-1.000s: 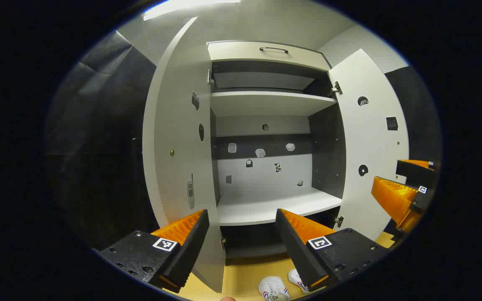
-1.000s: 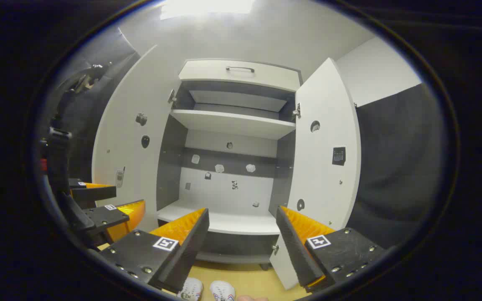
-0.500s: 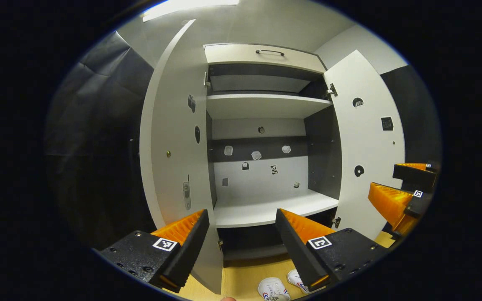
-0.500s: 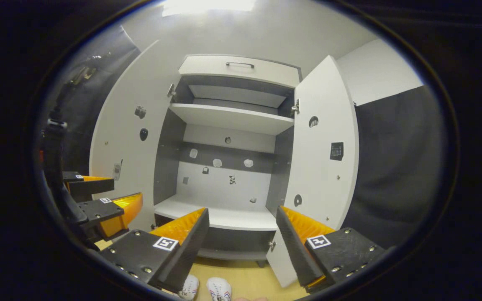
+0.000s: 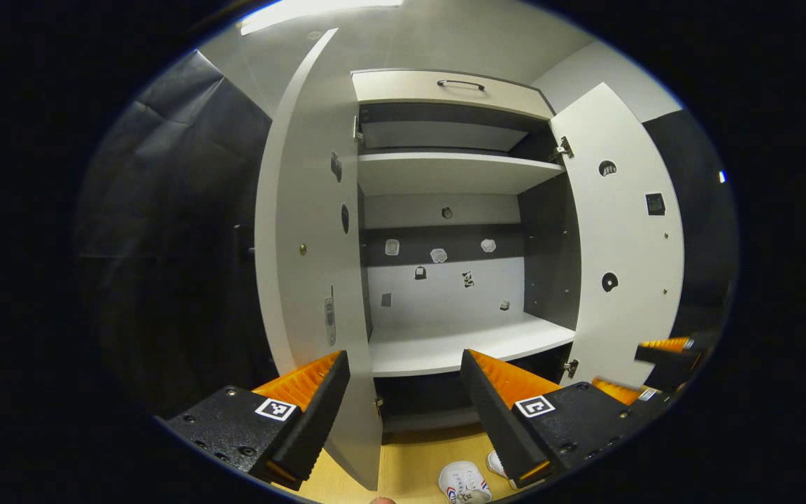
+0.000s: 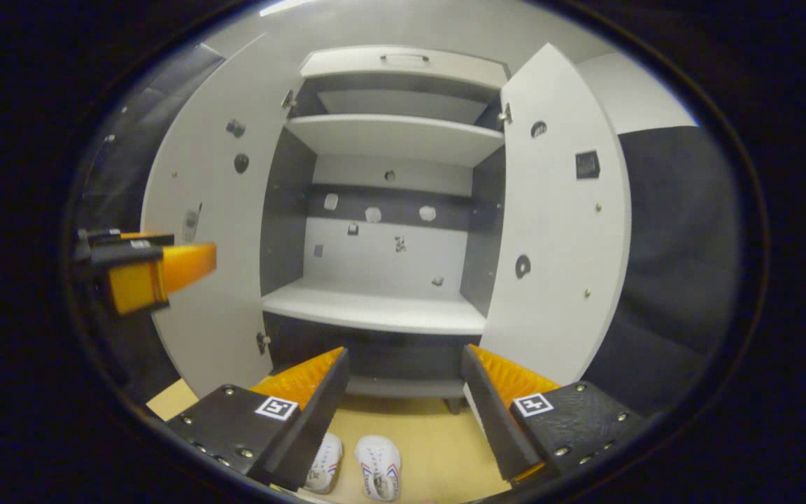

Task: Grab one shoe with the right hand and put it into the shoe cabinet, grab the other shoe with the left hand and put it into the shoe cabinet; then close the right door with the right hand and the left door with the left hand.

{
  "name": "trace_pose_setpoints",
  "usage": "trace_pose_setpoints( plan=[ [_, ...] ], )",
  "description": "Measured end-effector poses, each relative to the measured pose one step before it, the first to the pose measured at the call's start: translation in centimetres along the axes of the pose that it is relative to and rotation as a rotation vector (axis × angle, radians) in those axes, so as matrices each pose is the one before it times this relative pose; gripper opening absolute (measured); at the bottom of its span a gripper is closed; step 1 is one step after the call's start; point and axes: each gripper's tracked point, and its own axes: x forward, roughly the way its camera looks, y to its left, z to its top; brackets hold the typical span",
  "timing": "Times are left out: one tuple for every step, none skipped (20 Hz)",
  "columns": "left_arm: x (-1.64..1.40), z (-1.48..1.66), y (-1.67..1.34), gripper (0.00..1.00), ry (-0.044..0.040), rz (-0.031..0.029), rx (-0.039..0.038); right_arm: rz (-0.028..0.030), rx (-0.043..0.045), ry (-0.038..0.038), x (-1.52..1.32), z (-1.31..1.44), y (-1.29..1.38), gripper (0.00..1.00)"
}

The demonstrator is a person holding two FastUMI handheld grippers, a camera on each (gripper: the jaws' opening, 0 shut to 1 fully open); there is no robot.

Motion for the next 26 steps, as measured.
trace_pose_setpoints(
  plan=[
    [-0.039, -0.137, -0.034, 0.98, 0.00288, -0.00347, -0.00069, 0.01452, -0.00836, 0.05713, 0.569, -2.694, 0.503, 0.94],
    [-0.207, -0.054, 0.119, 0.98, -0.00161, 0.00024, 0.00060, 0.01608, -0.00619, 0.05731, 0.620, -2.696, 0.575, 0.95],
    [-0.020, 0.039, 0.036, 0.98, -0.00145, -0.00059, -0.00095, 0.01763, -0.00482, 0.06078, 0.802, -2.712, 0.637, 0.96],
    [-0.077, -0.059, 0.023, 0.97, -0.00099, 0.00053, -0.00179, 0.01547, -0.00384, 0.05815, 0.857, -2.595, 0.549, 0.96],
    [0.061, -0.023, 0.013, 0.98, 0.00133, 0.00031, -0.00429, 0.01333, -0.00223, 0.05616, 0.967, -2.455, 0.442, 0.95],
    [-0.069, -0.074, -0.025, 0.97, 0.00164, -0.00025, -0.00527, 0.01069, 0.00145, 0.05256, 0.937, -2.045, 0.252, 0.95],
    [0.009, -0.018, -0.005, 0.98, 0.00119, -0.00055, -0.00359, 0.00959, 0.00073, 0.06020, 1.498, -2.088, 0.324, 0.96],
    [-0.093, -0.005, 0.104, 0.98, -0.00223, -0.00063, -0.00124, 0.01015, 0.00621, 0.05185, 0.972, -1.829, 0.281, 0.96],
    [0.063, 0.052, -0.002, 0.97, -0.00109, -0.00037, -0.00161, 0.00864, 0.00527, 0.04662, 0.970, -1.462, 0.215, 0.96],
    [-0.049, -0.083, 0.003, 0.98, -0.00046, -0.00090, 0.00033, 0.00237, -0.00298, 0.04523, 1.078, -1.353, 0.153, 0.96],
    [0.072, 0.063, -0.049, 0.98, -0.00089, -0.00154, 0.00074, 0.00432, -0.00517, 0.03774, 0.937, -1.110, 0.147, 0.90],
    [-0.042, -0.023, -0.037, 0.98, -0.00083, -0.00117, 0.00129, 0.01050, -0.00503, 0.03220, 1.015, -0.856, 0.322, 0.87],
    [0.027, 0.007, 0.026, 0.98, -0.00001, -0.00015, 0.00136, 0.01105, -0.00546, 0.02696, 0.846, -1.033, 0.473, 0.86],
    [-0.066, -0.052, 0.046, 0.97, 0.00008, 0.00090, -0.00036, 0.00065, -0.00284, 0.02072, 0.879, -0.516, 0.121, 0.86],
    [-0.035, -0.001, 0.076, 0.98, -0.00111, 0.00140, -0.00199, 0.00915, 0.00081, 0.01578, 0.822, -0.308, 0.360, 0.67],
    [0.035, 0.069, -0.034, 0.97, -0.00034, 0.00111, -0.00275, 0.00460, -0.00104, 0.01834, 0.795, -0.574, 0.266, 0.67],
    [0.028, -0.053, -0.027, 0.97, -0.00101, 0.00057, -0.00117, 0.00178, -0.00583, 0.02426, 0.692, -0.543, 0.109, 0.66],
    [0.048, 0.035, -0.010, 0.97, -0.00013, 0.00049, 0.00034, 0.00824, -0.00862, 0.02698, 0.623, -0.644, 0.247, 0.67],
    [0.015, 0.026, 0.057, 0.97, 0.00016, 0.00100, 0.00048, 0.00578, -0.00636, 0.02642, 0.539, -0.670, 0.202, 0.66],
    [-0.062, -0.027, -0.026, 0.97, -0.00003, 0.00106, -0.00072, 0.01120, -0.00178, 0.00430, 0.591, -0.325, 0.389, 0.67],
    [0.000, 0.011, 0.053, 0.97, -0.00049, 0.00065, -0.00131, 0.01265, 0.00227, 0.00889, 0.358, -0.221, 0.346, 0.67],
    [0.008, -0.017, 0.022, 0.97, 0.00034, 0.00020, -0.00085, -0.02609, -0.01600, 0.00773, 0.843, -0.448, -0.708, 0.67],
    [0.017, -0.025, -0.008, 0.97, 0.00069, -0.00060, 0.00060, -0.02536, -0.00198, -0.01628, -0.561, 0.459, -0.612, 0.54],
    [-0.020, -0.001, 0.013, 0.97, 0.00048, -0.00162, 0.00000, -0.00309, 0.02166, 0.00506, 0.031, -0.076, 0.284, 0.42],
    [-0.018, 0.062, -0.001, 0.97, -0.00276, -0.00152, -0.00034, 0.00025, 0.01492, -0.00145, 0.252, 0.054, -0.120, 0.29],
    [0.032, -0.069, -0.051, 0.97, 0.00127, -0.00102, 0.00113, 0.00920, 0.01373, 0.00772, 0.213, 0.104, -0.102, 0.29]
  ],
)
